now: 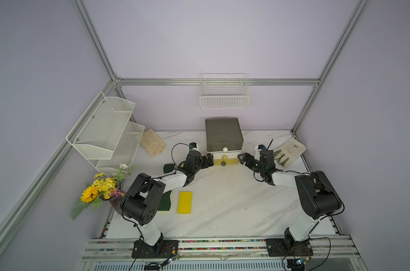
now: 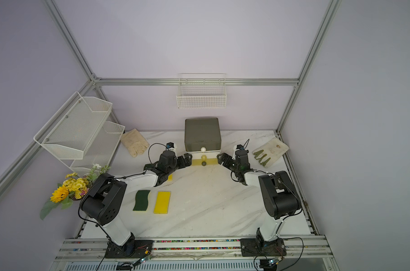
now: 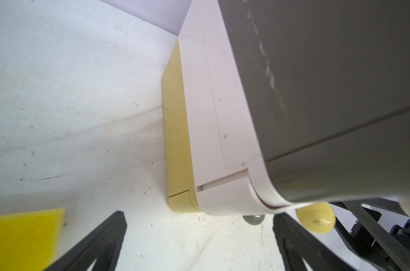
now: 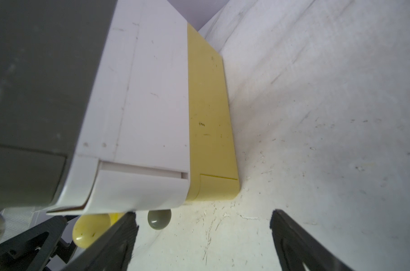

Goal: Take the sponge out of the drawer
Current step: Close the drawer in the storage box.

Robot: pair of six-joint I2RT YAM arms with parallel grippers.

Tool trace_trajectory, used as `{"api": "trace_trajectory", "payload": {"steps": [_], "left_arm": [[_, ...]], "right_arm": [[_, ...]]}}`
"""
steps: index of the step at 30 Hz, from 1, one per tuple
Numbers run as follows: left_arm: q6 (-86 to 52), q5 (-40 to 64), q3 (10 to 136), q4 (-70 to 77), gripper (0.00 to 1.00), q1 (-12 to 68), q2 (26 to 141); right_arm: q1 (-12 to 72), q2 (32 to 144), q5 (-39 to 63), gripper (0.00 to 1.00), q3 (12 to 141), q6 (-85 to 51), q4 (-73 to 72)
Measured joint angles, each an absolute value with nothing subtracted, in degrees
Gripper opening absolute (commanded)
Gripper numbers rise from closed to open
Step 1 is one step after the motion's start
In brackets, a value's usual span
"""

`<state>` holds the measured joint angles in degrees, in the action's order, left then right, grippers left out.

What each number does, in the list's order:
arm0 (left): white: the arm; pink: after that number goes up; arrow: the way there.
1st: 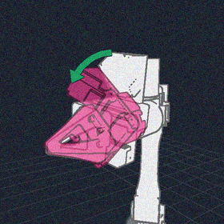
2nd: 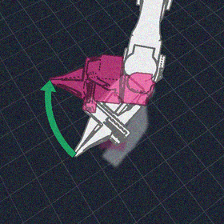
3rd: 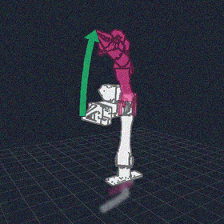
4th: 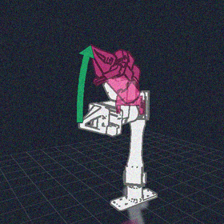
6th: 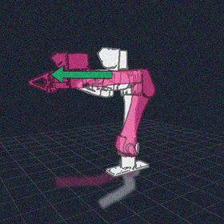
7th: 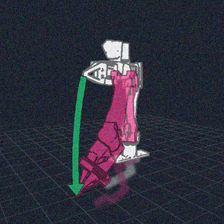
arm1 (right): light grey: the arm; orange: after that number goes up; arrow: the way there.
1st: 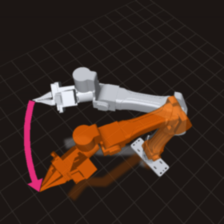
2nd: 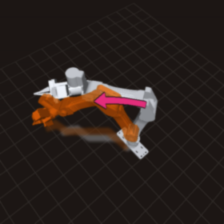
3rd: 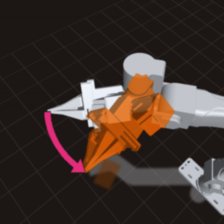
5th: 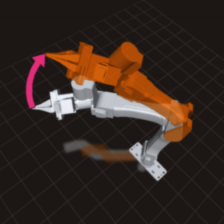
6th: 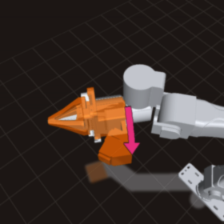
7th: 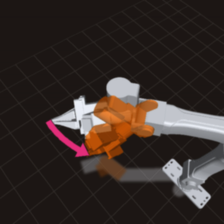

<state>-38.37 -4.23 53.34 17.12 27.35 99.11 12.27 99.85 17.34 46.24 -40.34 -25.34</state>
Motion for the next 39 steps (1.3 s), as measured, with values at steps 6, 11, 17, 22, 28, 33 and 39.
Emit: {"api": "trace_trajectory", "payload": {"steps": [6,11,17,22,28,33,39], "left_arm": [[-38.3,-3.7,53.3,17.1,1.0,26.9,99.1],[-38.3,-3.0,53.3,17.1,1.0,26.6,99.1],[-38.4,-1.7,53.3,16.0,1.0,26.6,99.0],[-38.4,-2.1,51.7,14.5,1.0,27.2,95.9],[-38.3,-6.1,49.4,13.1,1.0,32.1,90.9],[-37.7,-11.0,49.4,12.7,1.0,38.5,90.4],[-36.4,-15.3,54.6,11.4,0.99,42.9,96.3]], "right_arm": [[12.0,101.4,19.5,0.93,47.5,-41.8,-25.4],[11.9,101.9,20.6,0.93,47.8,-42.3,-25.3],[11.9,101.0,20.6,0.93,47.2,-42.4,-25.3],[11.8,96.7,20.4,0.92,45.2,-42.1,-25.2],[11.4,91.0,20.4,0.92,43.4,-41.0,-24.3],[10.4,86.4,20.4,0.93,41.6,-40.4,-22.2],[8.6,80.1,20.4,0.92,39.3,-39.6,-19.4]]}}
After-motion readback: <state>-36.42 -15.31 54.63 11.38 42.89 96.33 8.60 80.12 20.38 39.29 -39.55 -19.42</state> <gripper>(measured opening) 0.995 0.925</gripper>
